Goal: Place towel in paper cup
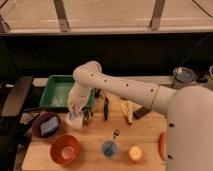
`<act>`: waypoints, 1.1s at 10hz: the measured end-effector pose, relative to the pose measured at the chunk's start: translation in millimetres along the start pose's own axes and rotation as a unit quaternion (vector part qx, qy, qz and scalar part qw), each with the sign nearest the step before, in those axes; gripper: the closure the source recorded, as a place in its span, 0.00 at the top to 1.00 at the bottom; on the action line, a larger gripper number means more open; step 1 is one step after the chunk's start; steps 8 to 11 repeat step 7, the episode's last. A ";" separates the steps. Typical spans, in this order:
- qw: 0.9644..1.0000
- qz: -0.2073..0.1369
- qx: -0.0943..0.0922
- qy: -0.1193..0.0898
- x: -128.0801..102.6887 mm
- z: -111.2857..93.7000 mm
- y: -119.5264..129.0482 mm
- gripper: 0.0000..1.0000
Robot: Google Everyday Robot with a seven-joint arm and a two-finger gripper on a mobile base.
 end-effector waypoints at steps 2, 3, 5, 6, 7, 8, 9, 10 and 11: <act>1.000 0.012 0.001 -0.001 2.3 -2.1 11.9 0.72; 1.000 0.016 0.008 0.003 1.8 -9.2 19.0 0.72; 0.999 0.025 0.032 0.021 2.1 -37.1 27.5 0.72; 0.997 0.036 0.052 0.040 4.1 -64.9 35.4 0.72; 0.995 0.048 0.063 0.056 6.5 -86.3 43.2 0.72; 0.995 0.048 0.063 0.056 6.5 -86.3 43.2 0.72; 0.995 0.048 0.063 0.056 6.5 -86.3 43.2 0.72; 0.995 0.048 0.063 0.056 6.5 -86.3 43.2 0.72; 0.995 0.048 0.063 0.056 6.5 -86.3 43.2 0.72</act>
